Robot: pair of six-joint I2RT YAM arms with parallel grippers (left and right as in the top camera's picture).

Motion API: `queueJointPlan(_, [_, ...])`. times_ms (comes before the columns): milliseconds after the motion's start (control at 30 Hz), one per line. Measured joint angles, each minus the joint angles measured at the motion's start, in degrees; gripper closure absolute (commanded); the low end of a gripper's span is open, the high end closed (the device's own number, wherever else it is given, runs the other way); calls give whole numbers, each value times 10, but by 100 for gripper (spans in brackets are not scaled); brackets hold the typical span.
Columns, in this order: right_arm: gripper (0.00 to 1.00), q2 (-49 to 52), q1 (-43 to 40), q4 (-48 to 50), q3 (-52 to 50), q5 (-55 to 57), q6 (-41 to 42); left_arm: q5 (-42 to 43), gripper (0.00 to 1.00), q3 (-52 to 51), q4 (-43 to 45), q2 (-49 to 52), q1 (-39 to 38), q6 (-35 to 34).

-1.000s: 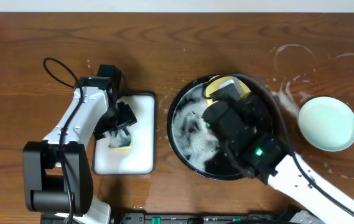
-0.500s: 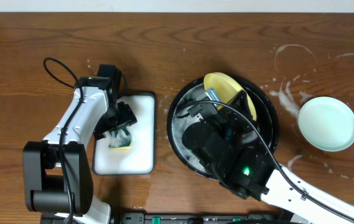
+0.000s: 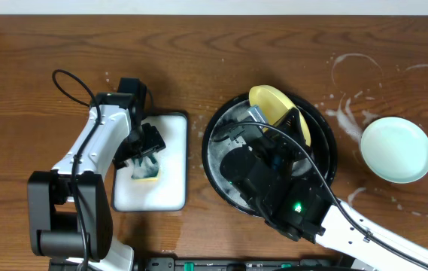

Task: Clean dirty plates on tray and stack at the side
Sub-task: 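Tilt and lift the yellow plate out of the tray with the right gripper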

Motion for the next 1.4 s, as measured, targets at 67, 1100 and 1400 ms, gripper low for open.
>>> queueJointPlan(67, [99,0,0,0,0,-2,0,0,17,0,0,0,0,0])
queueJointPlan(1100, [99,0,-17,-26,0,-43,18,0,16,0,0,0,0,0])
queueJointPlan(1400, [99,0,-17,-28,0,-43,18,0,16,0,0,0,0,0])
